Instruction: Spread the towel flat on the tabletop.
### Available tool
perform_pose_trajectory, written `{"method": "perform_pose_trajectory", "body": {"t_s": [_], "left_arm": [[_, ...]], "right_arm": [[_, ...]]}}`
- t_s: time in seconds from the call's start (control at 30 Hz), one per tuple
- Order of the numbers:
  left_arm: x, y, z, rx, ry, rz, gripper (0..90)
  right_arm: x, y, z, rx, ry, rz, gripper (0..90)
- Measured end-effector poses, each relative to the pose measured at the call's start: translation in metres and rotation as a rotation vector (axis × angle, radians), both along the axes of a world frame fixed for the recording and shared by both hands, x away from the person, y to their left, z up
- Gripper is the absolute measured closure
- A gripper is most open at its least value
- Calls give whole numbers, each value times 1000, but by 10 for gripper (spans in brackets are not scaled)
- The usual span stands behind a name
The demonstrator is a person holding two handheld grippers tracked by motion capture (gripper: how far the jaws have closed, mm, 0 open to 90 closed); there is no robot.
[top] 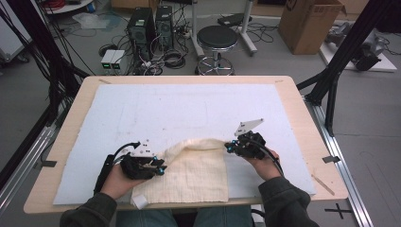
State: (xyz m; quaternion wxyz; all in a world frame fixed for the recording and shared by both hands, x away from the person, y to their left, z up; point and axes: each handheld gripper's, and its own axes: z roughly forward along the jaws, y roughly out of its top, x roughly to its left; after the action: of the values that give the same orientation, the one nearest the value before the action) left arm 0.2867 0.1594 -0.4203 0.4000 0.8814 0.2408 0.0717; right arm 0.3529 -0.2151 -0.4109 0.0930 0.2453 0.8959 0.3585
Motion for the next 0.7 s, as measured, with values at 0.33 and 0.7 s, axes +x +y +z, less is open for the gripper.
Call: {"method": "perform_pose_trajectory", "body": {"t_s": [0.33, 0.7], "left_arm": [[13, 13, 7, -43, -18, 125, 514], [25, 6, -1, 20, 21, 120, 751]], "right_arm": [[1, -9, -11, 48, 20, -6, 830], [9, -15, -19, 28, 33, 32, 516]]}}
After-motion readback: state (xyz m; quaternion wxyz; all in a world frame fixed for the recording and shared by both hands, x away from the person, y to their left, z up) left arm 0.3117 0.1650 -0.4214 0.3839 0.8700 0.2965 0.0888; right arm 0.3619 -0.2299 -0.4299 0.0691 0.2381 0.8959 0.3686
